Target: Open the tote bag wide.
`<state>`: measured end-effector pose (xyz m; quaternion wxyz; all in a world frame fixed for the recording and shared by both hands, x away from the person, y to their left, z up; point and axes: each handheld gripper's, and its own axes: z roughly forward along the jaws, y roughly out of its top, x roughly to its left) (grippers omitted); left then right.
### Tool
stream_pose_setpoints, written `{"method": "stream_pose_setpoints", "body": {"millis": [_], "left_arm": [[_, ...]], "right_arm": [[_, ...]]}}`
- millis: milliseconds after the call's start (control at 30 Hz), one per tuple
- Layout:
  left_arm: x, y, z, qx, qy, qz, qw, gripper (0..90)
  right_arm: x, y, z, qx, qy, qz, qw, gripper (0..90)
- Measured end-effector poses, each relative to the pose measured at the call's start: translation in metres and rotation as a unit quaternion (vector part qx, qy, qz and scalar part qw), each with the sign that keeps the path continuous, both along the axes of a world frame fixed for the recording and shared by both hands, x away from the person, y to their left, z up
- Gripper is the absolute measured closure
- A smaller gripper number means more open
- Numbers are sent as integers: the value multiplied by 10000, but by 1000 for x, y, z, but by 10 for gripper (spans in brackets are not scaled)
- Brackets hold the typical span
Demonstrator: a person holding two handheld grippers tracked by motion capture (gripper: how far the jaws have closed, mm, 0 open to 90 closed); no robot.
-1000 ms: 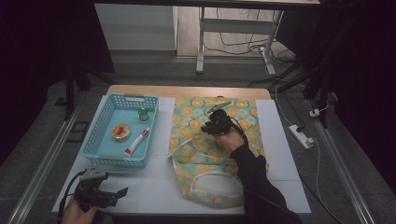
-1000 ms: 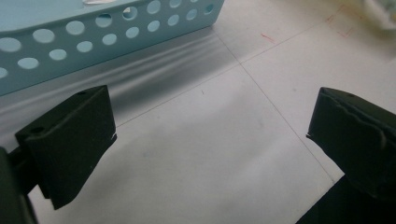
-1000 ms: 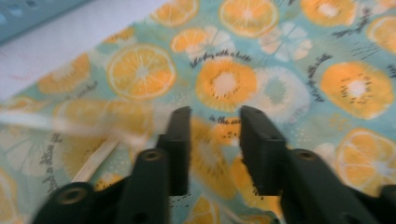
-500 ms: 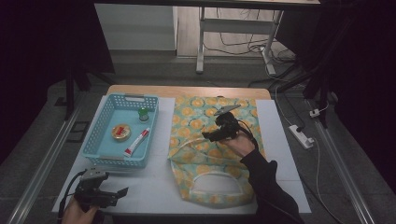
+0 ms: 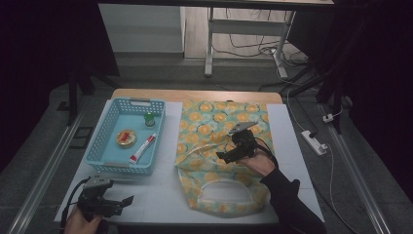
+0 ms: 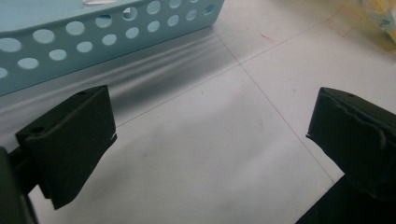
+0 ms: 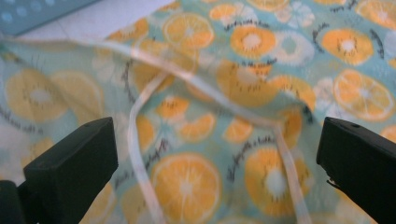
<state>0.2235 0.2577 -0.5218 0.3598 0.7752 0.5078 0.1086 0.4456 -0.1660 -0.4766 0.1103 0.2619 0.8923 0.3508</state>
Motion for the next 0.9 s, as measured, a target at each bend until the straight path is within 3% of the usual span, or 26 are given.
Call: {"method": "stream_pose_setpoints", "body": {"millis": [233,467,633,833,900], "left_arm": [[0,0,0,3,2,-3,10000,9],[0,0,0,-3,6,-6,10000,10],[0,0,0,-13,14,-18,10000,11],[0,0,0,-14,20,-18,10000,11],[0,0,0,-14,25,-21,10000,12]], "right_arm": [[-18,-16,-15,-190,175,-14,9997,0],[-25,-18,-34,-366,285,82,9989,0],[-25,-20,-49,-650,324,133,9973,0],[-27,-20,-50,-662,252,198,9973,0],[-27,-21,-49,-648,252,261,9972,45]]}}
